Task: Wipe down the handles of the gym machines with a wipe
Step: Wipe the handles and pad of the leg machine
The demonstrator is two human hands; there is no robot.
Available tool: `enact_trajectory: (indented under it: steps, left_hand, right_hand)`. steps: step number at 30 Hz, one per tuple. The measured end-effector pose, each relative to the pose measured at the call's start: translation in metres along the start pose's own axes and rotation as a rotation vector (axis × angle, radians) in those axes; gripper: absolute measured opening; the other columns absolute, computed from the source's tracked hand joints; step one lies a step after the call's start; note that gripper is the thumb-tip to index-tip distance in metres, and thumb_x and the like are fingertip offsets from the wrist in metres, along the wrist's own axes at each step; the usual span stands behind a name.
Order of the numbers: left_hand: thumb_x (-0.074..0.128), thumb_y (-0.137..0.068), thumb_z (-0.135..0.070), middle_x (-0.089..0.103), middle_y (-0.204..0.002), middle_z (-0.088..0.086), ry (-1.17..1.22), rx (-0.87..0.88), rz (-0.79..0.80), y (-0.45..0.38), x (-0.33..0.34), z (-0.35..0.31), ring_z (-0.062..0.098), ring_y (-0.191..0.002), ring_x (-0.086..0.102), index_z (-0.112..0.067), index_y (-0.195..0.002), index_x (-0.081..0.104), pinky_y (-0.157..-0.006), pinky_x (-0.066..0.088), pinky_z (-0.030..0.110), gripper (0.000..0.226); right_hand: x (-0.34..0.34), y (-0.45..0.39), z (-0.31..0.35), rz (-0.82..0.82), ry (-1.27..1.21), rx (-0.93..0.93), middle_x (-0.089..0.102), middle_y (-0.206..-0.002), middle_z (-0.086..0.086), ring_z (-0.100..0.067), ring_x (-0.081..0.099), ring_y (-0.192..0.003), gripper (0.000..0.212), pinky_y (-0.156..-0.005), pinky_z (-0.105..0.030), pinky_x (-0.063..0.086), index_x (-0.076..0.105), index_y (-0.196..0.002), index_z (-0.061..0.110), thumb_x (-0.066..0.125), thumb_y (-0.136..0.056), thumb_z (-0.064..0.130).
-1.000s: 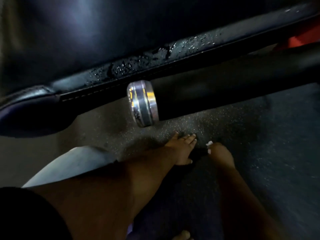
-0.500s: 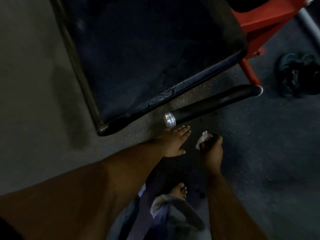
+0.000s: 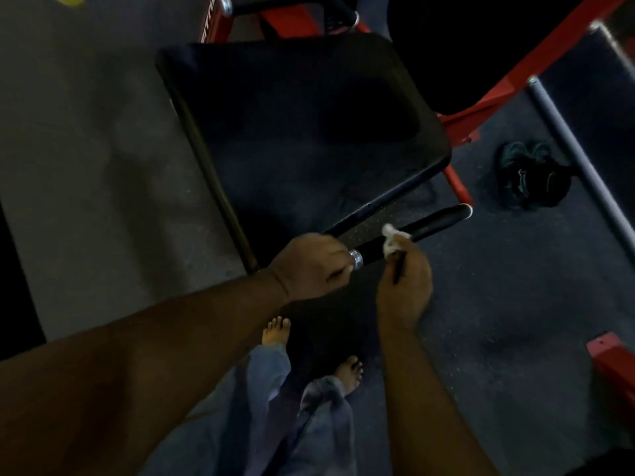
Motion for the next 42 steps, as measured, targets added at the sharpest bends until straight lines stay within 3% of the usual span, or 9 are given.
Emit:
enact_trajectory:
  steps: [4,8,12,18,24,27,31,36,42]
  left_hand:
    - [0.051,-0.100,-0.030,0.068,-0.119,0.007,-0.083,-0.082,0.106,-0.030,-0.006,0.028,0.025,-0.113,0.060,-0.014,-0.113,0.072,-0.098,0.048,0.045,0.030]
    - [0.038,-0.105,-0.049,0.010,-0.172,0.007,-0.300,-0.150,0.461,-0.054,0.019,0.060,0.025,-0.159,0.008,-0.017,-0.162,0.023,-0.127,0.007,0.056,0.067]
    - [0.026,-0.104,-0.058,-0.010,-0.173,0.004,-0.362,-0.128,0.561,-0.067,0.031,0.071,0.021,-0.159,-0.011,-0.019,-0.165,-0.003,-0.125,-0.003,0.062,0.078]
    - [0.023,-0.102,-0.061,-0.007,-0.173,0.006,-0.377,-0.108,0.523,-0.065,0.029,0.069,0.023,-0.160,-0.008,-0.018,-0.165,-0.002,-0.124,0.002,0.064,0.080]
    - [0.025,-0.100,-0.063,-0.005,-0.173,0.007,-0.366,-0.102,0.503,-0.064,0.032,0.070,0.024,-0.160,-0.005,-0.018,-0.165,0.002,-0.123,0.005,0.065,0.083]
    - [0.026,-0.100,-0.064,-0.004,-0.173,0.007,-0.371,-0.105,0.497,-0.066,0.032,0.071,0.025,-0.160,-0.004,-0.018,-0.165,0.002,-0.123,0.006,0.065,0.084]
    - [0.026,-0.100,-0.065,-0.007,-0.173,0.007,-0.386,-0.102,0.513,-0.066,0.033,0.069,0.025,-0.160,-0.005,-0.017,-0.165,0.000,-0.123,0.005,0.065,0.085]
    - [0.028,-0.096,-0.067,-0.007,-0.173,0.006,-0.377,-0.112,0.525,-0.067,0.031,0.069,0.024,-0.160,-0.006,-0.018,-0.165,-0.001,-0.123,0.003,0.065,0.089]
    - [0.032,-0.097,-0.068,-0.011,-0.173,0.006,-0.414,-0.120,0.554,-0.070,0.034,0.067,0.024,-0.159,-0.010,-0.019,-0.165,-0.006,-0.123,0.003,0.064,0.092]
  right_hand:
    - [0.026,0.015,-0.009,0.240,0.190,-0.059,0.055,-0.146,-0.003,-0.023,0.035,-0.148,0.050,-0.121,-0.044,0.031,0.062,-0.134,0.014,0.047,-0.092,-0.010]
    - [0.015,-0.018,-0.030,0.267,0.326,-0.054,0.047,-0.153,-0.004,-0.012,0.024,-0.148,0.043,-0.125,-0.043,0.021,0.060,-0.134,0.019,0.053,-0.098,-0.003]
    - [0.018,-0.033,-0.026,0.242,0.265,0.124,0.045,-0.154,-0.009,-0.027,0.028,-0.149,0.036,-0.122,-0.051,0.028,0.062,-0.130,0.017,0.054,-0.098,0.002]
    - [0.036,0.015,0.007,0.380,0.401,-0.174,0.058,-0.143,-0.008,-0.025,0.036,-0.145,0.046,-0.122,-0.050,0.021,0.064,-0.126,0.014,0.043,-0.089,-0.005]
    - [0.012,-0.037,-0.034,0.237,0.517,0.124,0.045,-0.155,-0.004,-0.026,0.019,-0.151,0.050,-0.125,-0.055,0.015,0.062,-0.132,0.025,0.034,-0.094,0.008]
    - [0.042,0.015,-0.006,0.290,0.403,0.015,0.050,-0.150,-0.007,-0.028,0.030,-0.149,0.052,-0.125,-0.050,0.020,0.063,-0.132,0.016,0.039,-0.092,-0.007]
    - [0.033,0.002,-0.002,0.303,0.474,-0.166,0.060,-0.141,-0.007,-0.031,0.039,-0.144,0.046,-0.120,-0.058,0.025,0.064,-0.129,0.012,0.039,-0.093,-0.002]
    - [-0.004,-0.094,-0.055,0.229,0.764,0.033,0.053,-0.149,-0.005,-0.028,0.029,-0.150,0.058,-0.125,-0.054,0.008,0.062,-0.130,0.019,0.040,-0.087,-0.014]
    - [0.003,-0.075,-0.047,0.253,0.450,0.201,0.053,-0.147,-0.008,-0.032,0.043,-0.141,0.041,-0.116,-0.049,0.037,0.064,-0.126,0.021,0.046,-0.097,-0.002]
Point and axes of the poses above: each hand's wrist, its own y-axis away from the middle knuckle, its own x-axis out of the palm, z = x × y, the point moved 5 cm from there along -y, towards the middle knuckle
